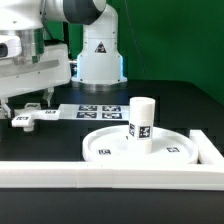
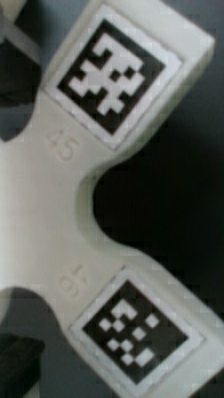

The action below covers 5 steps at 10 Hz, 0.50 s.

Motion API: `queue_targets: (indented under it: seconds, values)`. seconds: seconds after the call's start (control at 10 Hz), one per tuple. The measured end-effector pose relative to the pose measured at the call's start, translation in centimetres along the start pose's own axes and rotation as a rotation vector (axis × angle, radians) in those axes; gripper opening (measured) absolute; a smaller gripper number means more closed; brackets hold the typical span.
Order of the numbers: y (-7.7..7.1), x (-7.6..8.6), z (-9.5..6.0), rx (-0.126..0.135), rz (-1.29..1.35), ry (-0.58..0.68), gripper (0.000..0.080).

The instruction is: Assemble round table

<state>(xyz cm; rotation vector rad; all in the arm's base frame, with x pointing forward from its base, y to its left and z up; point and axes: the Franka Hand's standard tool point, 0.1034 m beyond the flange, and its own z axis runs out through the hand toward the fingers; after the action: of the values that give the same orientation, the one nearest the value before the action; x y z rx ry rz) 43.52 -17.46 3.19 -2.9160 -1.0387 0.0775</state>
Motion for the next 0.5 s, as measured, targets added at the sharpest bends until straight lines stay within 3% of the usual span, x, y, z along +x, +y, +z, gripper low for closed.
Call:
queue_targets:
  seconds: [0.4, 0.5]
  values:
    - [-0.02, -0.06, 0.09, 0.001, 0.001, -0.001, 0.0648]
    - [-0.02, -0.05, 0.08, 0.001, 0.001, -0.001, 0.0537]
